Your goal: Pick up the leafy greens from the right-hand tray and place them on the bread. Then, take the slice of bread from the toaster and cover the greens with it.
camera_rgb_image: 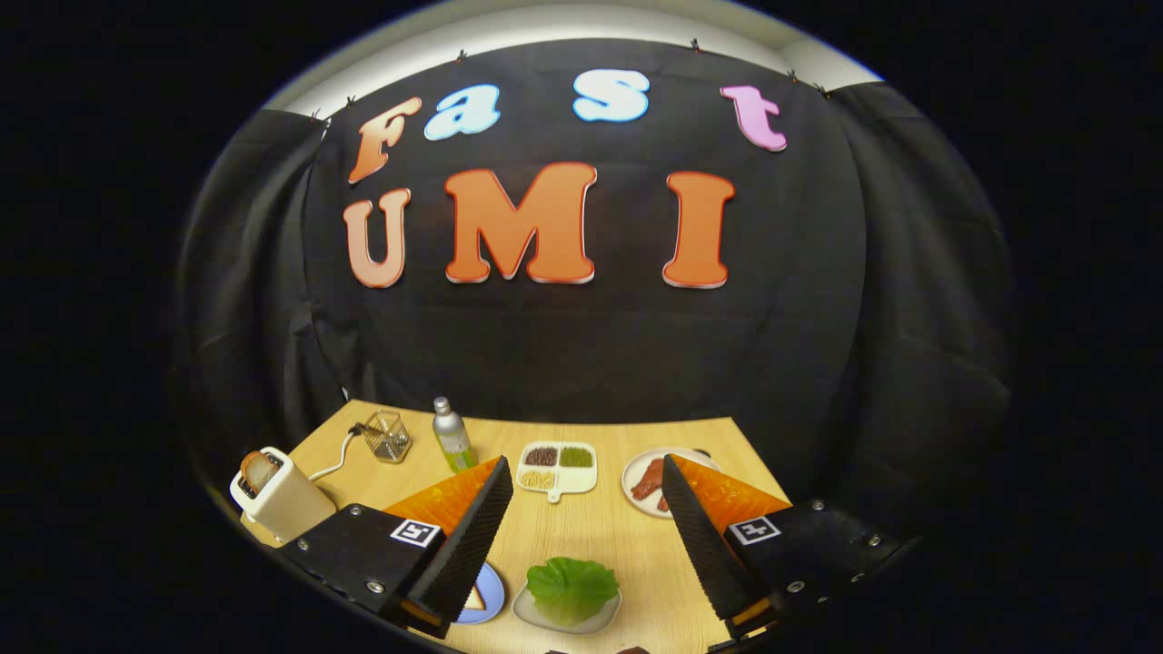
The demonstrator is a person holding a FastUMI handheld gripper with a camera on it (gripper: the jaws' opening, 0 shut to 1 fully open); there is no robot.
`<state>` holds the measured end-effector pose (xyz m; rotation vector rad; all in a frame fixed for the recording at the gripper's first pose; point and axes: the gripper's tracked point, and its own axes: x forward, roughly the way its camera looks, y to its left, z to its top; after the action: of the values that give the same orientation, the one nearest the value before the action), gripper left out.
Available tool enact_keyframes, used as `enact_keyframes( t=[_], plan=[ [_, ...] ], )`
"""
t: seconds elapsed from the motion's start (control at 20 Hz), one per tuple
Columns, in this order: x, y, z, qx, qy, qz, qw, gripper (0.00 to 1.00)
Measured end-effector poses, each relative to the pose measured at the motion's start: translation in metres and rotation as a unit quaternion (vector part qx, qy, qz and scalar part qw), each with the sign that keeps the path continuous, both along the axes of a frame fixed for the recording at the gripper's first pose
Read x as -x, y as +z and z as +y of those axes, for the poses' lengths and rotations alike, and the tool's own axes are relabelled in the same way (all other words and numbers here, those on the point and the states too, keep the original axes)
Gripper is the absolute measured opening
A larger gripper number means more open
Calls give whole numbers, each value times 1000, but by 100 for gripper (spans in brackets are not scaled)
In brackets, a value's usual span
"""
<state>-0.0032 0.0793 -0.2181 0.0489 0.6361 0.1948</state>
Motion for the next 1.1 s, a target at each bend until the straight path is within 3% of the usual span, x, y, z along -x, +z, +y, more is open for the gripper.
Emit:
enact_keyframes(
  t=[0.2, 0.5, 0.8, 1.1],
  plan=[
    [26, -74, 11, 0, 25, 117, 993, 99],
    [60, -156, 29, -16, 55, 259, 964, 97],
    [91, -216, 33, 17, 88, 354, 931, 95],
    [104, -260, 30, 50, 95, 401, 910, 91]
  ],
)
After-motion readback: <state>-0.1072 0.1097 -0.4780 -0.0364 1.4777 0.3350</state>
